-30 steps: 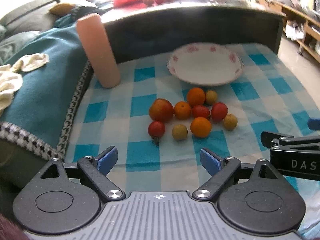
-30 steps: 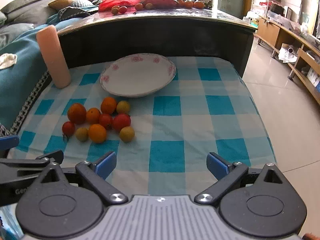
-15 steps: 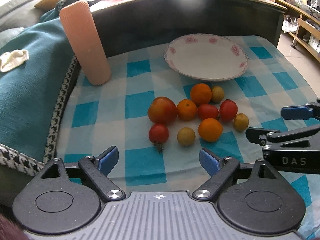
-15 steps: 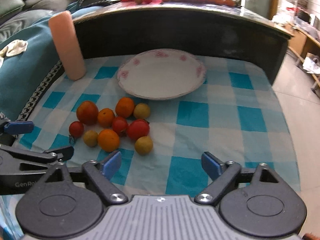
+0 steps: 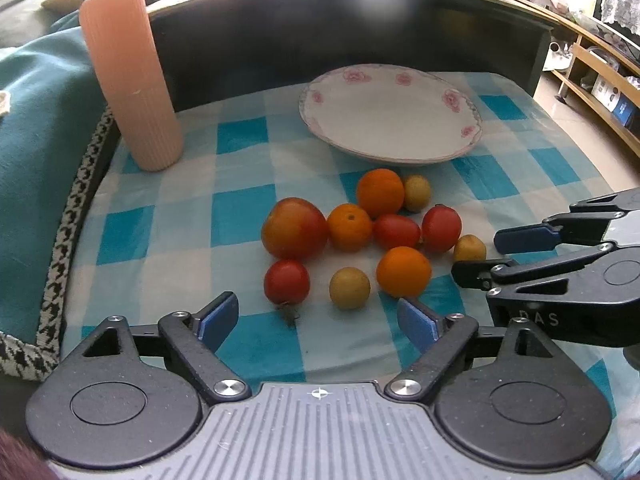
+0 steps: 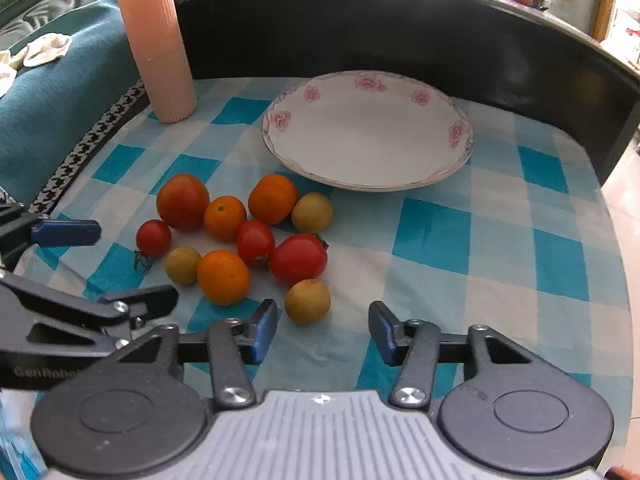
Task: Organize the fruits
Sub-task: 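Close the right gripper on a small yellow fruit and lift it, then grasp another small yellow fruit with the left gripper while the right gripper holds its fruit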
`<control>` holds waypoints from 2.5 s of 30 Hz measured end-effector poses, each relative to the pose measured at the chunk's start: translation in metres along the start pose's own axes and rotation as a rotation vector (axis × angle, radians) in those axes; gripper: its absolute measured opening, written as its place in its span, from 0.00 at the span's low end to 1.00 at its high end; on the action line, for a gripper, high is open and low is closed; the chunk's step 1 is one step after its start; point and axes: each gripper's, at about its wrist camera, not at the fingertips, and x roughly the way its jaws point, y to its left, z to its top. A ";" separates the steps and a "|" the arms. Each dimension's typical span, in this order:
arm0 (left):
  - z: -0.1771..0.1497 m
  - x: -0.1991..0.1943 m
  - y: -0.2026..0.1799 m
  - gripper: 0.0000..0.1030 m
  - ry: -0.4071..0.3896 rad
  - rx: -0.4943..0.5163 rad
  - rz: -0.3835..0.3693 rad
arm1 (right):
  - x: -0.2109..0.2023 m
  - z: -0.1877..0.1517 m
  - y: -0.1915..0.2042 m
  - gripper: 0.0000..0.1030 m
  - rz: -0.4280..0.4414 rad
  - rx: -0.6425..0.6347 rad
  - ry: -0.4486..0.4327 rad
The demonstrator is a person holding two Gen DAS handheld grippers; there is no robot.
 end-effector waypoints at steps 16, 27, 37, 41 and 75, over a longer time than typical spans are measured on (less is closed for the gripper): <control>0.004 0.004 0.016 0.72 -0.008 -0.023 -0.100 | 0.003 0.000 -0.011 0.40 0.029 0.014 -0.002; 0.002 0.003 -0.006 0.68 -0.021 0.074 -0.166 | -0.001 -0.002 -0.014 0.40 0.043 0.038 -0.003; 0.005 0.026 -0.018 0.65 0.010 0.124 -0.167 | -0.003 -0.007 -0.021 0.40 0.044 0.047 0.015; 0.002 0.020 -0.020 0.59 0.009 0.138 -0.188 | -0.005 -0.008 -0.026 0.40 0.048 0.055 0.018; -0.012 0.010 -0.050 0.36 0.010 0.200 -0.177 | -0.009 -0.016 -0.029 0.40 0.026 0.022 -0.004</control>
